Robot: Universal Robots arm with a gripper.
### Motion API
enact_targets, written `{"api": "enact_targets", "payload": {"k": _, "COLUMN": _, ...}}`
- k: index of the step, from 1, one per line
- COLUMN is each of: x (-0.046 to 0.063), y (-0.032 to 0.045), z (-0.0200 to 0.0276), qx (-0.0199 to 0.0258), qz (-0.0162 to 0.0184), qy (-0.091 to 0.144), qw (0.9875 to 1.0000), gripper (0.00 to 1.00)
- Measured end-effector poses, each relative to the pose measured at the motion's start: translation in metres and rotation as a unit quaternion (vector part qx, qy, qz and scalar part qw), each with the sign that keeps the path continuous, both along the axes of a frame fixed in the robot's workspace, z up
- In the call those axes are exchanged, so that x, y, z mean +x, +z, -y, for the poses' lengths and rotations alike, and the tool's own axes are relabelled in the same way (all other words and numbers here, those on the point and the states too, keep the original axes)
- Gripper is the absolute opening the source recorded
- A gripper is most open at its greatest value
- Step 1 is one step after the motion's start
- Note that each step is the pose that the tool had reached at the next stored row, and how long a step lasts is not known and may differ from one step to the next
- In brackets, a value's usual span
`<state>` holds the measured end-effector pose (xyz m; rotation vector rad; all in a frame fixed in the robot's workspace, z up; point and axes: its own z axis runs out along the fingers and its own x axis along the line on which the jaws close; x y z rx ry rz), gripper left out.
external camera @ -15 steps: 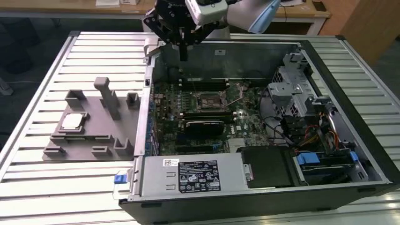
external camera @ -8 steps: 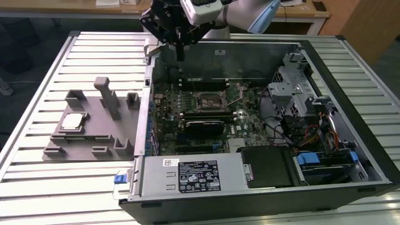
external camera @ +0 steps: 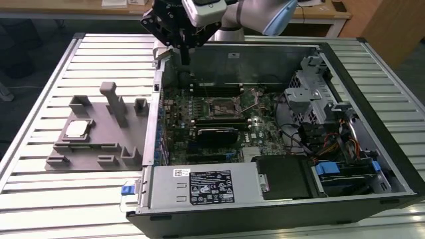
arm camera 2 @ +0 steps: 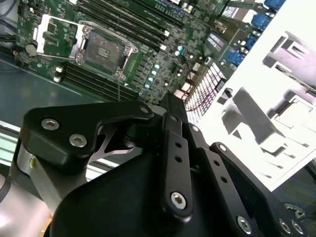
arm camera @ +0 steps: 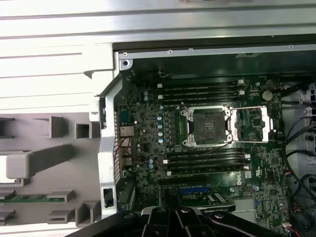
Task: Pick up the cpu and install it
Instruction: 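Reach for the cpu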
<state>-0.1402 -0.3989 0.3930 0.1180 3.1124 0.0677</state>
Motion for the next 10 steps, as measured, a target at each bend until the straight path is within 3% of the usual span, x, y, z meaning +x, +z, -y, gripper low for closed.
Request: {"api": "enact_targets", "payload": {"k": 10, "x": -0.017, "y": -0.0010, "z": 0.0000, "qx": 0.0000, "qz": 0.0000, "qy": 0.000, "qw": 1.0000, "gripper": 0.11}}
